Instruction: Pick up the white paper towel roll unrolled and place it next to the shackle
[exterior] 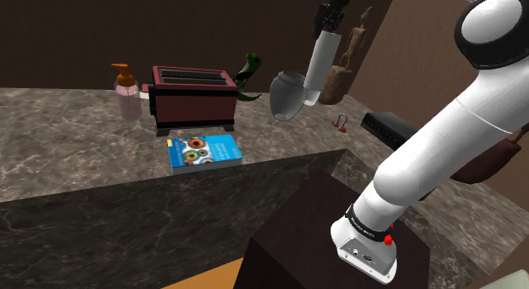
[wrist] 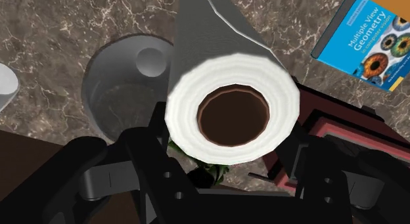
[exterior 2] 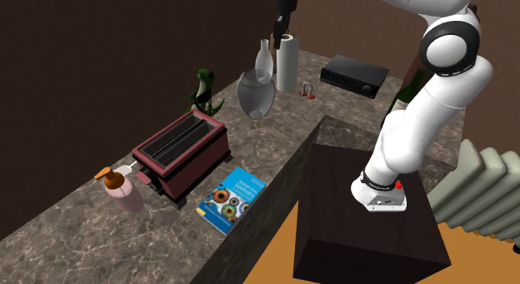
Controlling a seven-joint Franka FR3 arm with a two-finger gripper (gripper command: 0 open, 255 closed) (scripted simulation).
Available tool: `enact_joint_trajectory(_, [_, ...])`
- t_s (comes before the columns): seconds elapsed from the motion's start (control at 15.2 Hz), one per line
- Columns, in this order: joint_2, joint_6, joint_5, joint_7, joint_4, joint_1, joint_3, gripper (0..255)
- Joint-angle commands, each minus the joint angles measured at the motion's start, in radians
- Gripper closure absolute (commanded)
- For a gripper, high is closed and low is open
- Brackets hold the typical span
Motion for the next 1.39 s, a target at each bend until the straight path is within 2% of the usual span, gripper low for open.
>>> enact_joint_trajectory(0.0, [0.001, 0.008, -0.002, -0.050, -0.010, -0.019, -0.029, 255])
enact_joint_trajectory(0.73, [0.108, 0.031, 0.033, -0.343, 0.045, -0.133, -0.206, 255])
enact_joint_trajectory(1.06, [0.212, 0.025, 0.087, -0.487, 0.126, -0.202, -0.284, 255])
enact_joint_trajectory(1.32, [0.322, 0.006, 0.153, -0.603, 0.221, -0.278, -0.336, 255])
